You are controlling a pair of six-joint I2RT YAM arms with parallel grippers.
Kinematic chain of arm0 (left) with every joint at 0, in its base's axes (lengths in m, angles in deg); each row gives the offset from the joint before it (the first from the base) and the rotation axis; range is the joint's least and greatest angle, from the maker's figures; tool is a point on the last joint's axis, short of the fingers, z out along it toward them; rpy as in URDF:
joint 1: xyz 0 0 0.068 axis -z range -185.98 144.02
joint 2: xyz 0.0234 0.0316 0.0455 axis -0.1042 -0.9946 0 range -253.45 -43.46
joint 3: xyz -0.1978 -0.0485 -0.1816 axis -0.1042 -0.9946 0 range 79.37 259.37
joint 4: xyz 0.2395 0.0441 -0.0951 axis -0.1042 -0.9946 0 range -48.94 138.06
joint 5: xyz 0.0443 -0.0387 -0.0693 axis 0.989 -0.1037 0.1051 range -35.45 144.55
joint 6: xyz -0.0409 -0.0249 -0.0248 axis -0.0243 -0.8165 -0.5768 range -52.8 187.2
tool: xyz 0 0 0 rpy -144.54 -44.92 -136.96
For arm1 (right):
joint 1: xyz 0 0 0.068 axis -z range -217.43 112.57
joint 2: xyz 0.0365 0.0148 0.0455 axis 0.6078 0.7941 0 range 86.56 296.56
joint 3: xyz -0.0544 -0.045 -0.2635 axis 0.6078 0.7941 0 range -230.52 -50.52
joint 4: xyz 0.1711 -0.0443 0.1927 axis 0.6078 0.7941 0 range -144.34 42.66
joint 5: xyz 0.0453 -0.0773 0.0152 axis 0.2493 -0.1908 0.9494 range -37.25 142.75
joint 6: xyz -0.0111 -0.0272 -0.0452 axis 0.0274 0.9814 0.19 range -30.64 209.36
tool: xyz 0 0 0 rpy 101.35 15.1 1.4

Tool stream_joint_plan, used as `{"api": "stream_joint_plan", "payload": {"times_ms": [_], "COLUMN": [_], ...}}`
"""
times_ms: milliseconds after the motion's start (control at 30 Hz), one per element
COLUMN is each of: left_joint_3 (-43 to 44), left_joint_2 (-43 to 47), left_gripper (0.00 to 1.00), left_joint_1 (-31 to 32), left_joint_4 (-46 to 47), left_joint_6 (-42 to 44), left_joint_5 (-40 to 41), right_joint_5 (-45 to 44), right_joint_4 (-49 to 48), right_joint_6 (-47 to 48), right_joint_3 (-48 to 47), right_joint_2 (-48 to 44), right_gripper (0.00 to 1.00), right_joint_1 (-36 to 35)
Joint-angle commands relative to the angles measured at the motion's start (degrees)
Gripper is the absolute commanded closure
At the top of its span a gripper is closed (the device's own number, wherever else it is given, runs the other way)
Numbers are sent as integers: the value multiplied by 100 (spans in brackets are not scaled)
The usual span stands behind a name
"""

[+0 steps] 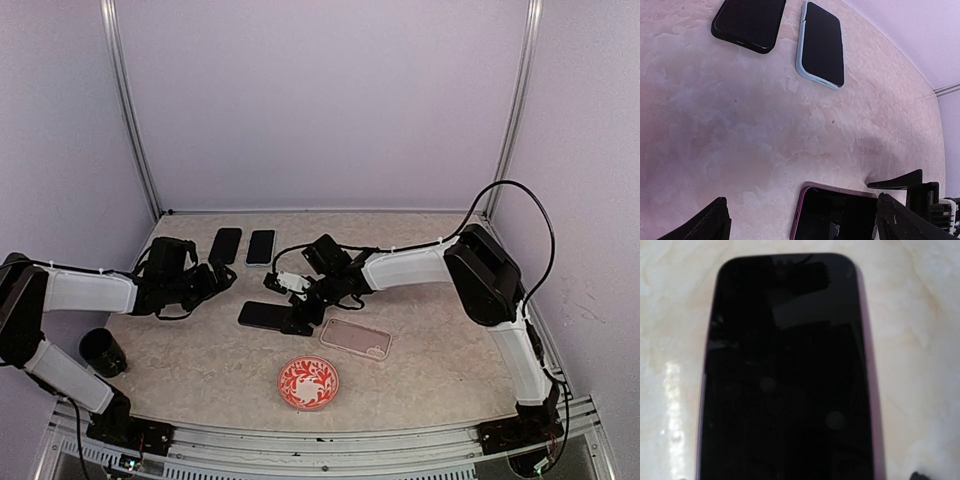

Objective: Put the phone into the phone case
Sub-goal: Place the phone at the center of the board, then pick up the phone at the center of the board.

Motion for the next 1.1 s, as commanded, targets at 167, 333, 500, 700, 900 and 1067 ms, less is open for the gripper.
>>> {"api": "stream_joint_plan", "payload": {"times_ms": [167,333,500,700,900,1067], "left_joint_3": [-56,-96,-127,-152,-178,-198], "left_joint_2": [-14,-4,4,-15,-9,5], "left_gripper": [1,1,1,1,1,1], "left_joint_1": [-49,-49,-64,-66,-66,-66], "left_joint_4": [138,146,170,216,226,226], "left_joint_6": [3,1,2,-16,-25,-24], "left_joint_5": [-59,-58,-60,-86,-92,-92], "right_joint_5": [-74,67,324,567,447,316], "right_joint_4": [596,793,900,1001,994,966], "right_joint_6": [46,18,100,235,230,256], "right_joint_3": [-687,-895,-910,-922,-939,-919], "right_joint_2": [641,835,842,846,902,950], "right_gripper": [5,10,12,8,15,34], "right_joint_1": [-100,-100,-100,-100,-100,-100]}}
